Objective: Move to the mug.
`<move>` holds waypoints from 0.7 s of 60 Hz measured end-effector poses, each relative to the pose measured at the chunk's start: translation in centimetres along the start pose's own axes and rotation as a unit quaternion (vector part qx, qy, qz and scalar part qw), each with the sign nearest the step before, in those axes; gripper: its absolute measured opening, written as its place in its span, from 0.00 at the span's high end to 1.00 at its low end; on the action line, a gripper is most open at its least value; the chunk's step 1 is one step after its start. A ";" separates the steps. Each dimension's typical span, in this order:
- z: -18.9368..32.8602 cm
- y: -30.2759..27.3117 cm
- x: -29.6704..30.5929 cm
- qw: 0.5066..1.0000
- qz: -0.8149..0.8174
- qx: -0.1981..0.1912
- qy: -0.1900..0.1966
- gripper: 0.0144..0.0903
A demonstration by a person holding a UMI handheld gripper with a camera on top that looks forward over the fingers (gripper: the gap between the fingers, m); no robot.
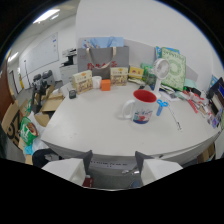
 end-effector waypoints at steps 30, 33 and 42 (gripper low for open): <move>-1.3 0.8 6.5 1.000 0.001 0.013 0.023 0.08; -1.2 1.0 7.8 0.999 0.002 0.016 0.031 0.08; -0.1 1.1 10.1 0.999 0.007 0.021 0.040 0.08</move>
